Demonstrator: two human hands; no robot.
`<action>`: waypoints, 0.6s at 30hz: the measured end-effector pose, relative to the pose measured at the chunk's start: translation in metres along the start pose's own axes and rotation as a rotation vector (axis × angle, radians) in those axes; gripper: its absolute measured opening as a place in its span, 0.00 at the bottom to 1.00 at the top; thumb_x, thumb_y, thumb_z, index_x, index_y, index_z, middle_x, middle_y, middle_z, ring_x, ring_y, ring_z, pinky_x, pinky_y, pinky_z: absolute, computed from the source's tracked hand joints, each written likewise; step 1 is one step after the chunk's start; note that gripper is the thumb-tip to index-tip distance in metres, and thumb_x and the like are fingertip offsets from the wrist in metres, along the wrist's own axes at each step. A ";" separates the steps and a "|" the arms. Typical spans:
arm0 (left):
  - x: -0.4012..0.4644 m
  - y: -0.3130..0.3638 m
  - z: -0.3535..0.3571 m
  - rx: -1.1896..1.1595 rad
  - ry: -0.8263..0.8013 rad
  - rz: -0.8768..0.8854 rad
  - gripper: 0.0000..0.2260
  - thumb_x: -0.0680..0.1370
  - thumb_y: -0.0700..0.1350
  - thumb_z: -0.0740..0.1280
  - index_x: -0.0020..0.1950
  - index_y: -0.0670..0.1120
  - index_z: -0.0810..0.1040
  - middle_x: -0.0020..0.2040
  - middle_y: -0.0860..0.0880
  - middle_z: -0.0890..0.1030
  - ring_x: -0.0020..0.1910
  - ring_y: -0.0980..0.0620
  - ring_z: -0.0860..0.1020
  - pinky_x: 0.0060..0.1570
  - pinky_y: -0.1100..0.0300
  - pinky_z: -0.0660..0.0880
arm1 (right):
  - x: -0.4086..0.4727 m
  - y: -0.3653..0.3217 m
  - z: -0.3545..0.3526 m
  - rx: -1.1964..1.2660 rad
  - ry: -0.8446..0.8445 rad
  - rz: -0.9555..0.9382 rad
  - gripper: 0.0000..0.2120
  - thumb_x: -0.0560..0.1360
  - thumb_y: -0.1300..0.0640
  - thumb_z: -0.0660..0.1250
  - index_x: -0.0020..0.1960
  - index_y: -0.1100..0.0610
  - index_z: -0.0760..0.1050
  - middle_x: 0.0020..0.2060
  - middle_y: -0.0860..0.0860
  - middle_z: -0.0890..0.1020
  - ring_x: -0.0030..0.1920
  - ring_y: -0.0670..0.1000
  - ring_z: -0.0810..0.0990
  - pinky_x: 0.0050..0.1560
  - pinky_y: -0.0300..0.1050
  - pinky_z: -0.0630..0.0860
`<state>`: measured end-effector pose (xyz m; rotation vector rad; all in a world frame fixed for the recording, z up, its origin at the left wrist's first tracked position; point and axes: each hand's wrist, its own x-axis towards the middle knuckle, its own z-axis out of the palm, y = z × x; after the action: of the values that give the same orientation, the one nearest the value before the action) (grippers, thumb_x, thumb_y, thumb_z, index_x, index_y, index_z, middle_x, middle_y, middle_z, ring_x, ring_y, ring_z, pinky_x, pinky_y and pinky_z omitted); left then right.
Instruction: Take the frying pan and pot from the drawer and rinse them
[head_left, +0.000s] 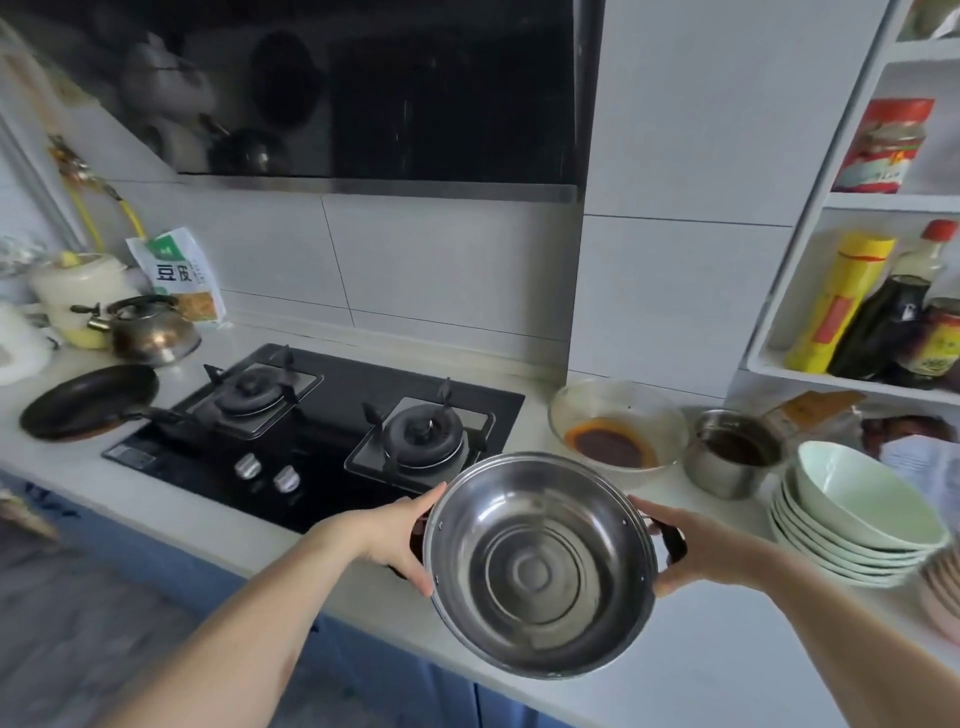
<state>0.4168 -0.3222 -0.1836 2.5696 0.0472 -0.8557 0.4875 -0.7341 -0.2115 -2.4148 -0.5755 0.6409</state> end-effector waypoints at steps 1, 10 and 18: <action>0.005 0.000 0.000 0.002 -0.014 0.001 0.62 0.62 0.53 0.82 0.76 0.66 0.34 0.79 0.50 0.54 0.77 0.49 0.57 0.71 0.54 0.64 | 0.004 0.003 0.003 0.006 -0.003 0.011 0.52 0.56 0.44 0.81 0.70 0.23 0.55 0.54 0.51 0.80 0.46 0.51 0.79 0.53 0.42 0.79; 0.038 -0.015 0.015 0.035 -0.046 -0.026 0.64 0.60 0.56 0.82 0.73 0.68 0.31 0.79 0.47 0.52 0.77 0.47 0.57 0.74 0.48 0.61 | 0.023 0.018 0.024 0.068 -0.046 0.072 0.53 0.59 0.46 0.81 0.75 0.35 0.54 0.57 0.60 0.78 0.44 0.40 0.75 0.45 0.30 0.70; 0.043 -0.013 0.019 -0.020 -0.006 -0.030 0.67 0.54 0.60 0.83 0.77 0.67 0.36 0.78 0.50 0.54 0.77 0.48 0.58 0.73 0.49 0.62 | 0.029 0.021 0.016 0.128 0.013 0.032 0.45 0.60 0.51 0.81 0.71 0.34 0.63 0.43 0.57 0.73 0.37 0.48 0.74 0.44 0.41 0.75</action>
<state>0.4390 -0.3221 -0.2275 2.5535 0.0922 -0.8699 0.5071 -0.7275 -0.2447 -2.3110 -0.4775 0.6551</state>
